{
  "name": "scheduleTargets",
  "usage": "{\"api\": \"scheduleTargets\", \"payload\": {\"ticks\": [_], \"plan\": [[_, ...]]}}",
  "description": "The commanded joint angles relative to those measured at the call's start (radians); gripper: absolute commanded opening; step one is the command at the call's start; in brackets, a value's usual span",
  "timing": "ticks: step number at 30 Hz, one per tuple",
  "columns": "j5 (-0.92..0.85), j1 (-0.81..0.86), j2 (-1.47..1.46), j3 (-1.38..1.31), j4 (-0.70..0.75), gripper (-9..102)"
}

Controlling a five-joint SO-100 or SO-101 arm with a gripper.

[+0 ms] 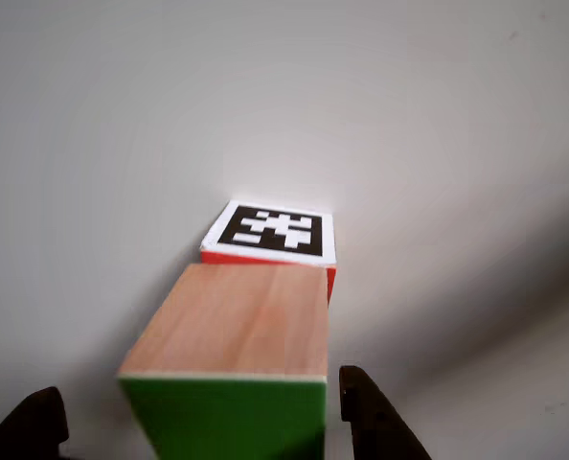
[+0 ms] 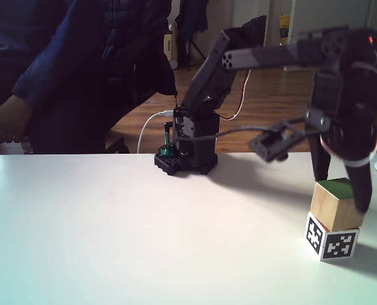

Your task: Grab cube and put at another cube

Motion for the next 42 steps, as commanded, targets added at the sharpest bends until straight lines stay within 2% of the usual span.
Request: {"api": "scheduleTargets", "payload": {"ticks": [1,6,9,11,13,16,20,24,30,33,36,42], "plan": [[-0.012,-0.029,0.193,0.069,0.002,43],[-0.02,-0.078,0.545,0.337,0.002,43],[-0.046,-0.048,0.815,0.511,-0.002,41],[-0.095,0.025,1.005,0.634,-0.025,39],[-0.166,0.13,1.19,0.776,-0.078,33],[-0.275,0.333,1.46,1.043,-0.207,20],[-0.396,0.535,1.744,1.41,-0.37,12],[-0.448,0.618,1.885,1.663,-0.456,4],[-0.451,0.666,2.2,2.008,-0.502,2],[-0.454,0.684,2.233,2.125,-0.515,2],[-0.477,0.669,2.235,2.215,-0.532,2],[-0.503,0.652,2.235,2.214,-0.515,0]]}}
